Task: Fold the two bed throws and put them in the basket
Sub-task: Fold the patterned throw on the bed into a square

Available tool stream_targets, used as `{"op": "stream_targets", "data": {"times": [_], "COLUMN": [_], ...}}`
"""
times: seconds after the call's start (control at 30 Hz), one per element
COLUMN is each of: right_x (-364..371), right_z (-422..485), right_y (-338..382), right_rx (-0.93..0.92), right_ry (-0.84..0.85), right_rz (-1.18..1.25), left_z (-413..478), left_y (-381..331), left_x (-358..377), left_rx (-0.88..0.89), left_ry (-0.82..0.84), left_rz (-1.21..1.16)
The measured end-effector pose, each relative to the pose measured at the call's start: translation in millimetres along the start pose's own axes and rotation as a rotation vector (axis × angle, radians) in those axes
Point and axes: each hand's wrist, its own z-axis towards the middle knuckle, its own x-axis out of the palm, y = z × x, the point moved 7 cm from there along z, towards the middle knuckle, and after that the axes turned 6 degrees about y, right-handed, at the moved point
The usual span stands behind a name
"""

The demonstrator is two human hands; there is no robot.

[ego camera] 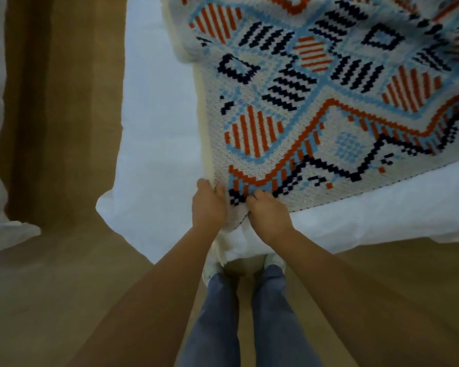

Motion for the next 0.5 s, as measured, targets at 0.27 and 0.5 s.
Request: {"op": "stream_targets", "data": {"times": [0.27,0.5], "right_x": [4.5,14.4], "right_z": [7.7,28.5], "right_y": [102.4,186.7], "right_rx": [-0.178,-0.398], "right_ry": [0.022,0.01], "right_rz": [0.122,0.112], "left_z": [13.9,37.1], "left_y": [28.3,81.7], "left_x": [-113.4,-173.2], "left_rx": [0.134,0.029], "left_ry": [-0.146,-0.204], "left_rz": [0.289,0.547]}}
